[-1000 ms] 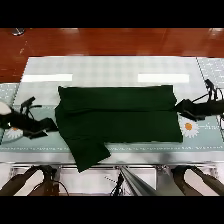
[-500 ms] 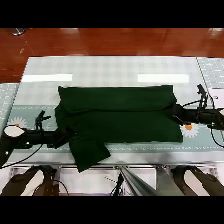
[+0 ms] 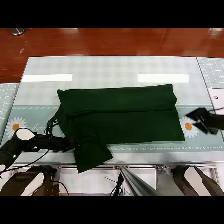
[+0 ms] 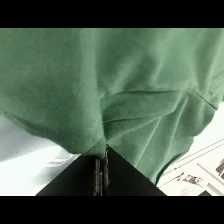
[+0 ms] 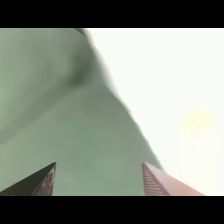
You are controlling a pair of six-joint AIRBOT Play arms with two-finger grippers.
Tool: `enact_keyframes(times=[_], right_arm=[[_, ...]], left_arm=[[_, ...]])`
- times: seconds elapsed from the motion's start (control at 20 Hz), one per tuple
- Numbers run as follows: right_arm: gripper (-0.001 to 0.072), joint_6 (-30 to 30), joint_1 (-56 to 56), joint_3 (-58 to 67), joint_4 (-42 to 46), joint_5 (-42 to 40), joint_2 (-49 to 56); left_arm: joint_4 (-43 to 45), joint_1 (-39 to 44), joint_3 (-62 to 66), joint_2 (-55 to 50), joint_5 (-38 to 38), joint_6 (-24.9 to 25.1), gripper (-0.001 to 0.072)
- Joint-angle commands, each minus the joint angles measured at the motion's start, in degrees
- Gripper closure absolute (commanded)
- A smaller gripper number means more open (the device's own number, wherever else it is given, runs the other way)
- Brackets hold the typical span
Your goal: Fold the shirts.
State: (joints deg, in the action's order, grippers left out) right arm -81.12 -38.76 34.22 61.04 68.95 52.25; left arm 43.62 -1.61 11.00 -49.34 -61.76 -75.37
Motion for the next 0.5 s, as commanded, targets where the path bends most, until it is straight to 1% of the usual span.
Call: enact_keyframes(times=[0.0,0.15,0.25,0.45], right_arm=[[0.0093,-4.00,-2.93,-3.30,8.96,4.72,-0.02],[0.0092,-2.67,-2.91,-3.76,9.05,5.53,0.50],[0.0093,-2.16,-2.91,-3.76,9.09,7.15,2.84],[0.0093,-1.07,-2.93,-3.67,8.39,6.69,7.69]], left_arm=[[-1.68,0.55,0.09,0.11,-0.81,1.88,0.0674],[-1.73,0.55,0.20,0.11,-0.79,1.86,0.0675],[-1.90,0.55,0.17,0.11,-0.79,1.86,0.0675],[-1.92,0.55,0.17,0.11,-0.79,1.64,0.0674]])
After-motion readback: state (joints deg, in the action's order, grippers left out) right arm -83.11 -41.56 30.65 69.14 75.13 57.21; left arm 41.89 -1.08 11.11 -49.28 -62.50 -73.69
